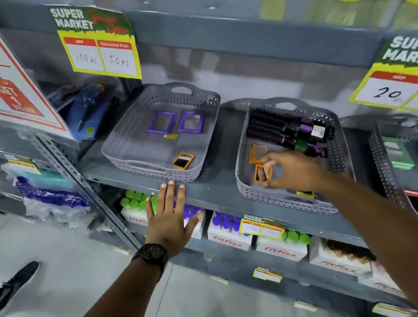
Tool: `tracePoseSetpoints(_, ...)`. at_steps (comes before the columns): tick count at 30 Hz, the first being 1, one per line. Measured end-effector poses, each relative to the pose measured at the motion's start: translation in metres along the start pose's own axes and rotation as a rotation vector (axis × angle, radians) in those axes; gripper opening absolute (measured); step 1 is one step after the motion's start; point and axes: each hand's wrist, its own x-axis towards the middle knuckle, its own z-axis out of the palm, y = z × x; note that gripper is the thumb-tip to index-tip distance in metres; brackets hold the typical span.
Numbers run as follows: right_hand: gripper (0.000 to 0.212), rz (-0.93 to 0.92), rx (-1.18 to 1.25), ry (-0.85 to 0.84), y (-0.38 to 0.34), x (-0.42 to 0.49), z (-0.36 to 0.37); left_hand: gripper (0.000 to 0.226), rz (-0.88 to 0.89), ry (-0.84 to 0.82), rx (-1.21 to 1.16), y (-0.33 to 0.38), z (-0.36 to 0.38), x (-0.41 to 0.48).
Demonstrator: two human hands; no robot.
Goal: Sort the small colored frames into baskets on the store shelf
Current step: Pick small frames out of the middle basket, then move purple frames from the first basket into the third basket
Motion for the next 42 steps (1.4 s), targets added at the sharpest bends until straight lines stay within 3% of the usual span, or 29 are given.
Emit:
tracePoseSetpoints(4,0.04,0.043,-0.028,-0.044,0.003,0.004,0.017,0.079,0.018,-0.014,0.024,-0.004,-0.002,-0.001)
tracePoseSetpoints(8,0.052,0.049,-0.035,-0.074,0.0,0.003,0.011,0.08,0.033,-0.035,0.031,-0.008,-0.005,-0.001)
tracePoseSetpoints(11,0.066,0.024,-0.016,-0.022,-0.013,0.006,-0.003,0.08,0.037,-0.064,0.022,-0.009,-0.006,-0.001)
tracePoseSetpoints(17,0.057,-0.011,0.081,0.159,-0.051,0.039,-0.017,0.08,0.038,-0.097,-0.01,-0.012,-0.012,0.0)
tracePoseSetpoints(22,0.051,-0.14,0.129,0.183,-0.101,0.075,-0.004,0.076,0.041,-0.11,-0.02,-0.016,-0.013,0.0)
tracePoseSetpoints(28,0.066,-0.12,0.067,-0.028,-0.144,0.117,0.03,0.075,0.037,-0.066,-0.024,-0.018,-0.009,0.001)
tracePoseSetpoints(33,0.066,-0.086,-0.121,-0.154,-0.161,0.14,0.046,0.076,0.014,-0.081,-0.047,-0.013,-0.01,0.001)
tracePoseSetpoints(37,0.062,-0.065,-0.292,-0.196,-0.175,0.152,0.052,0.077,0.008,-0.109,-0.055,-0.011,-0.015,0.001)
tracePoseSetpoints(42,0.061,-0.096,-0.288,-0.166,-0.182,0.156,0.053,0.078,-0.016,-0.141,-0.053,-0.005,-0.021,0.002)
